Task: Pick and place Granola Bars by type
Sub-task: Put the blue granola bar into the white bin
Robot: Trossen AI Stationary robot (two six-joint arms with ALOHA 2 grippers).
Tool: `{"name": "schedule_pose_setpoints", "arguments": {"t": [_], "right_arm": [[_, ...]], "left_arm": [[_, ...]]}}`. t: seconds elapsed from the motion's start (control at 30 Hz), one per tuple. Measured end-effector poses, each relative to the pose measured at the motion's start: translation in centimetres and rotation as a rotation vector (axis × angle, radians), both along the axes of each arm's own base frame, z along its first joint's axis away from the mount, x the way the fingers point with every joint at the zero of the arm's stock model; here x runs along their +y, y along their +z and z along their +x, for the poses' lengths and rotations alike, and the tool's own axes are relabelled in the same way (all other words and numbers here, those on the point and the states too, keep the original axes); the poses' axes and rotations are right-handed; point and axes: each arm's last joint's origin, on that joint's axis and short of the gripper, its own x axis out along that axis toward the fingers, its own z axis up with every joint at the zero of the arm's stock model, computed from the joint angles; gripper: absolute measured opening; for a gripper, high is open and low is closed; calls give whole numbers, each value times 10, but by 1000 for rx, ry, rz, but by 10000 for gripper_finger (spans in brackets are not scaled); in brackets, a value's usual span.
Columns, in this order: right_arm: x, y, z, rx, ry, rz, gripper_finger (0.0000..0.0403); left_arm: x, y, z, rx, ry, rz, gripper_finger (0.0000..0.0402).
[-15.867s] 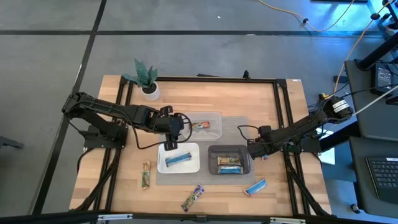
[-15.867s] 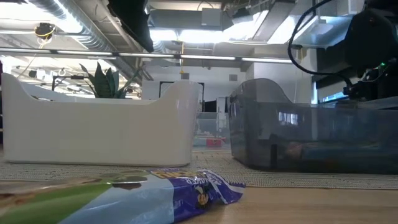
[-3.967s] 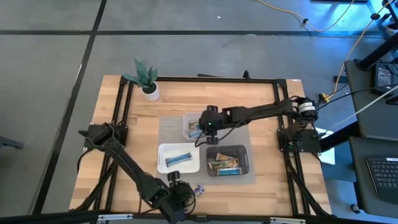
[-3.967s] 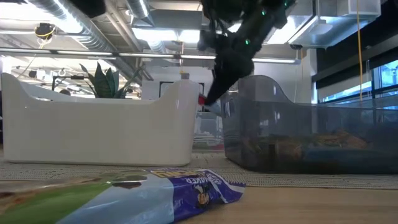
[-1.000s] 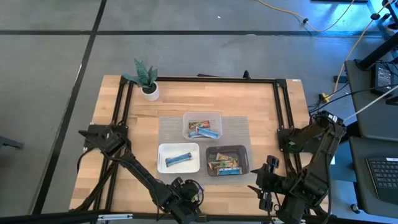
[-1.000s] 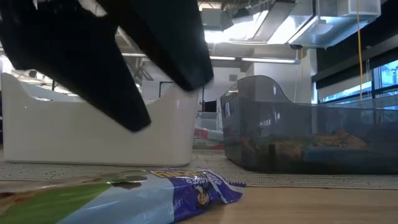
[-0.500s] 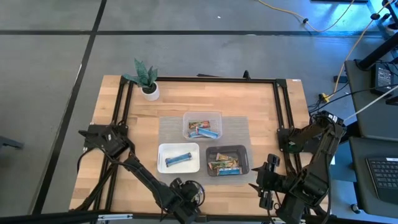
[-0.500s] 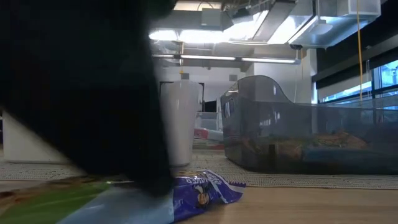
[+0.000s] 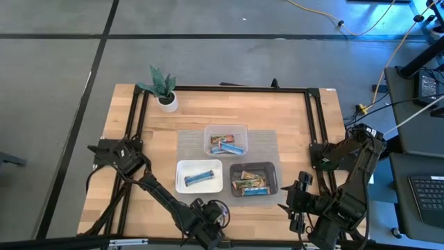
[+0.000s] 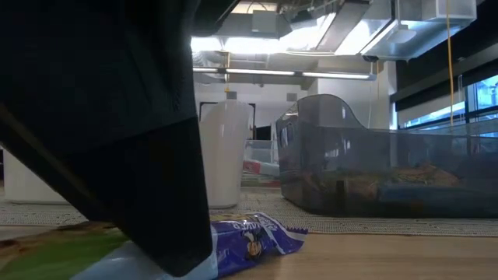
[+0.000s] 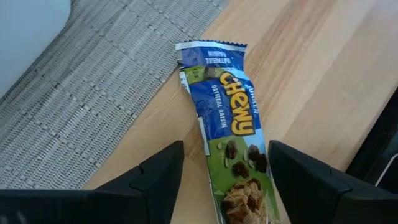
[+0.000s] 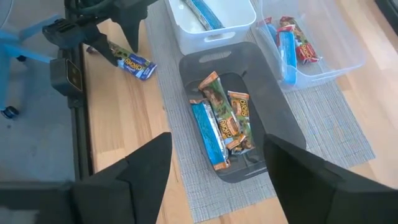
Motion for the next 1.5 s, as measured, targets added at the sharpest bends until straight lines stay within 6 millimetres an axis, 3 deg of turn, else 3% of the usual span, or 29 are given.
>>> {"name": "schedule_pose_setpoints", "arguments": {"t": [0.47,0.97,1.2,1.5], "right_arm": [[0,0,0,7,1,4,255],[-1,0,-1,13,2,-5,255],[-1,0,-1,15,4,-10,255],[-2,-1,-1,21,8,-22,255]], "left_arm": [[-2,-1,-2,-33,9,49,173],[-16,38,5,-43,-85,68,109],[-16,76,3,28,-165,122,106],[12,140,-16,170,-208,437,107]]}}
